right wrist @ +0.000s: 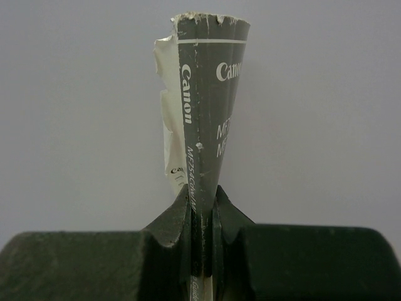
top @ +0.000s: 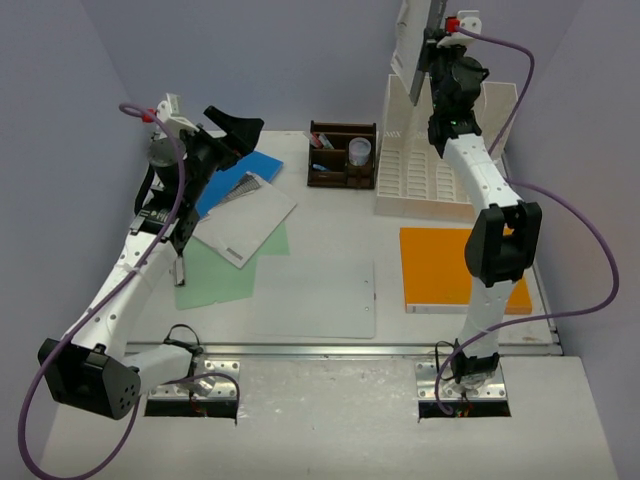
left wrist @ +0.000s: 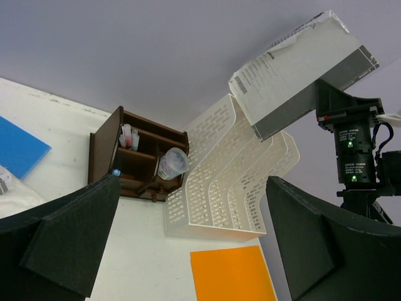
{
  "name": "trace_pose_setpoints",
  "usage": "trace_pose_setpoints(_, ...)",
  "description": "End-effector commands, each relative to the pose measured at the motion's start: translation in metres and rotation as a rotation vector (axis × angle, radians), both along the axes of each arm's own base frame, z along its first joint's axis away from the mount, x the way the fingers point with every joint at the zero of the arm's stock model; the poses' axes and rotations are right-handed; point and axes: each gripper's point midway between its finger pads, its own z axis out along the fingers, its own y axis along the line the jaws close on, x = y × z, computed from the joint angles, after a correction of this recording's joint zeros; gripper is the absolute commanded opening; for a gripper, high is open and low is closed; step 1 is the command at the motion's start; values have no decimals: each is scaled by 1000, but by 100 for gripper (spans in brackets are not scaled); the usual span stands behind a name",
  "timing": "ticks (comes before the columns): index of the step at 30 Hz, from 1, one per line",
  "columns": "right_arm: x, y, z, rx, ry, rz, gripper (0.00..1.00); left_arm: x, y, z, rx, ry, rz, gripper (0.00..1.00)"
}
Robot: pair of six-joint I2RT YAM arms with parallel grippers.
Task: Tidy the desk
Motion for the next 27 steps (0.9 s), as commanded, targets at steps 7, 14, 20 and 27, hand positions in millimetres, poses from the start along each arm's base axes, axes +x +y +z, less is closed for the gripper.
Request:
trace_pose_setpoints(7,-58,-14,60,29,-187,-37,0,4,5,9,-16,-43,11,100)
trace_pose_setpoints(14,-79,-11,46,22,-152,-26,0,3,2,11,-44,-38,-5,100)
trace_pose_setpoints(20,-85,-5,32,29,-109,-21,0,-3,3,16,-50,-44,-4,100)
trace_pose_setpoints(27,-86,3,22,40,-68,-8,0,-7,5,16,-49,-48,3,100)
